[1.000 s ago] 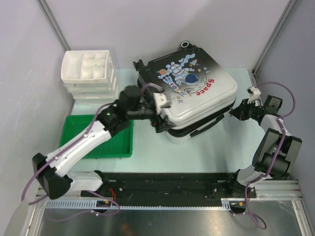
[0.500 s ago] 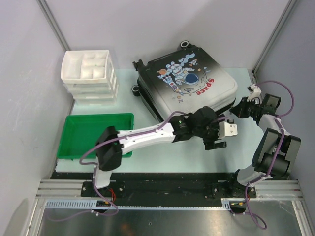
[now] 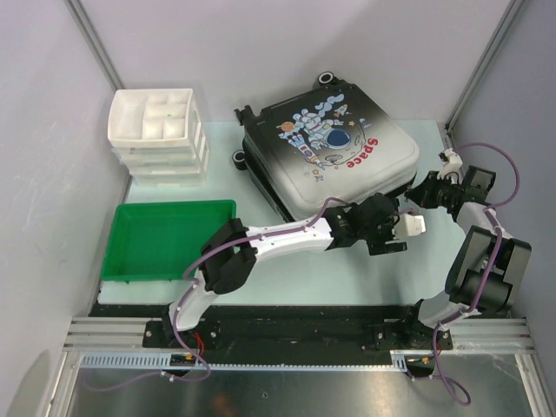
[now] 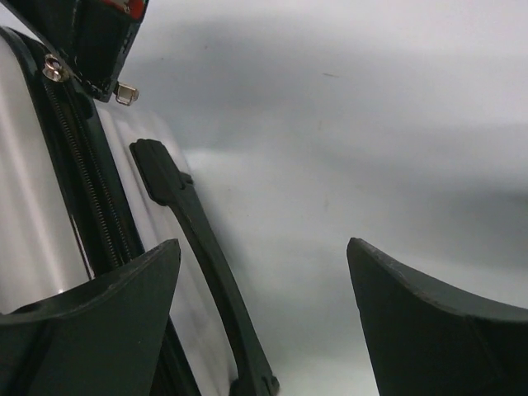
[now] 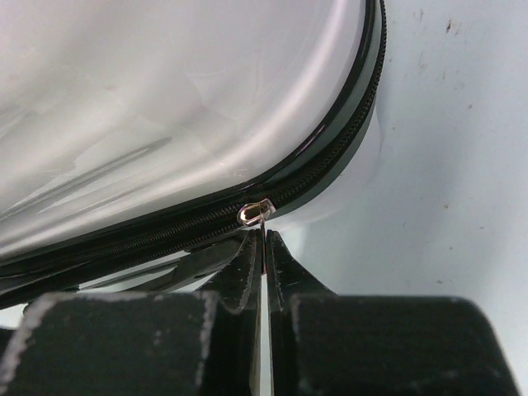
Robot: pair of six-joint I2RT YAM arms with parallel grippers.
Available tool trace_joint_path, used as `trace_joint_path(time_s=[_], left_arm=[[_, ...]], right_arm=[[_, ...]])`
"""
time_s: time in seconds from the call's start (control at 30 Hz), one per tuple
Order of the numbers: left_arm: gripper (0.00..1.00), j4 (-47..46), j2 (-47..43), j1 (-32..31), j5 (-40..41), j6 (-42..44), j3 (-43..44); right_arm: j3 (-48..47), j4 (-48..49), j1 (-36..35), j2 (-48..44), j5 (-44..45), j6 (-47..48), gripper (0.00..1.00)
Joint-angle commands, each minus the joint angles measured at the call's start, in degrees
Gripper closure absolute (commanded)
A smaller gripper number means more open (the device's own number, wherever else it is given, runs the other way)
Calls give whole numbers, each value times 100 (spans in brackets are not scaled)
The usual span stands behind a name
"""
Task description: Open, take out, and arrange the luggage
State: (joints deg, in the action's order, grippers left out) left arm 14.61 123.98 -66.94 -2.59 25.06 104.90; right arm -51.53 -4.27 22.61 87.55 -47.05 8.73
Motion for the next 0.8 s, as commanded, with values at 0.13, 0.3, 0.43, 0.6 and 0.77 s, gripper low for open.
trace_joint_path(time_s=[0.13,0.3,0.43,0.6,0.77], left_arm=[[12,-240,802,269,1014,-220,566],[14,-213,926,322,1121,-220,147],[23,-64,742,330,655,-414,-347],[30,454,504,322,715,-975,-611],[42,981,863,190,2032,-1898,-287]], right_arm=[[-129,726,-29,-18,-147,-170,100],[-129,735,-37,-45,-138,-179,100],[-129,726,-46,-45,-68,-100,100],[-121,796,-64,-54,248,23,100],[-129,902,-99,-62,284,-64,100]])
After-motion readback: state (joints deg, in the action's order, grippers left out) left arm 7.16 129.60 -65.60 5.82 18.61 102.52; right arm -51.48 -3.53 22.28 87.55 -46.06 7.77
